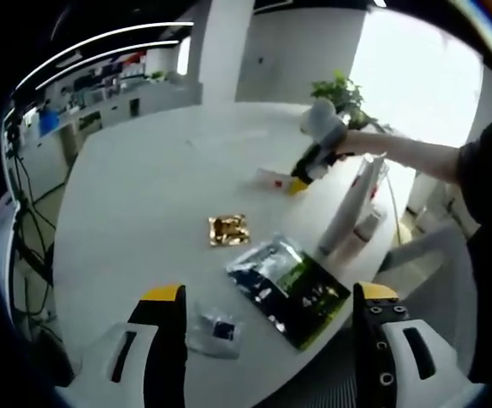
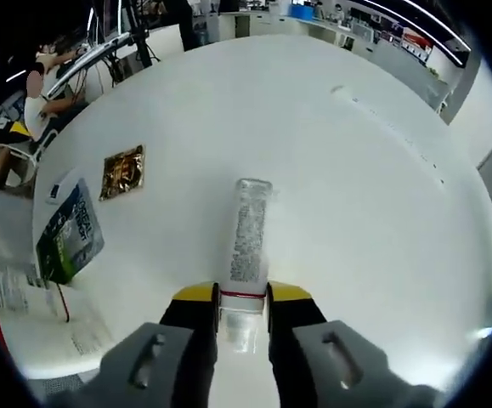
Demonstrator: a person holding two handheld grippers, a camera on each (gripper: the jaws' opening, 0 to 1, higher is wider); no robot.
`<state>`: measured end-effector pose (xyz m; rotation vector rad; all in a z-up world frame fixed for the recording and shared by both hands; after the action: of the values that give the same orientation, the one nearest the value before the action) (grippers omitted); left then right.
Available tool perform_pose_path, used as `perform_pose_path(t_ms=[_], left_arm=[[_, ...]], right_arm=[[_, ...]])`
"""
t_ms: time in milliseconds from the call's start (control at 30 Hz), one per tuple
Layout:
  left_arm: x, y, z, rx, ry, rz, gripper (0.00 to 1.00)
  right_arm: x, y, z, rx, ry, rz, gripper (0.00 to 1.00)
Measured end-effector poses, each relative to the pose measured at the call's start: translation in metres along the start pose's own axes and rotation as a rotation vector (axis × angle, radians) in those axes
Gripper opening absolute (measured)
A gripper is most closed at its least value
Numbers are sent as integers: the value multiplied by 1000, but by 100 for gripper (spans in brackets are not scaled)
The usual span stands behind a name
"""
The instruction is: Arrange the skincare products in the storage area until every visible bottle or jar stands upright without overlapping.
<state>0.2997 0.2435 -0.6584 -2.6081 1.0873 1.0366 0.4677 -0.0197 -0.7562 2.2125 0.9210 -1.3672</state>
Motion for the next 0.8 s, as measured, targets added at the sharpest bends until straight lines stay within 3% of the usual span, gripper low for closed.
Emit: perform_pose_path(t_ms=[200, 500, 800], left_arm=[[-2, 5, -4, 14, 10, 2, 78], [-5, 8, -6, 23, 14, -6, 78], [-9, 10, -11, 44, 21, -11, 77]], right_arm=[[-1, -3, 2, 21, 19, -1, 19], [-5, -9, 7, -13, 27, -20, 18], [-26, -21, 2, -64, 71, -52, 18]])
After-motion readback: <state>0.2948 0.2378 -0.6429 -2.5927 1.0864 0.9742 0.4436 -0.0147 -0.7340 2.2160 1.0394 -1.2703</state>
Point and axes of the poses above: the point that each gripper's makers call its tool centre point, and the gripper's own axes: x roughly forward along the fingers, y roughly to its right, z roughly out of its underside, the point moved 3 cm from there along -x, roughly backward along the fingers, and after that the axes turned 4 degrees about x, right-handed, at the moved point
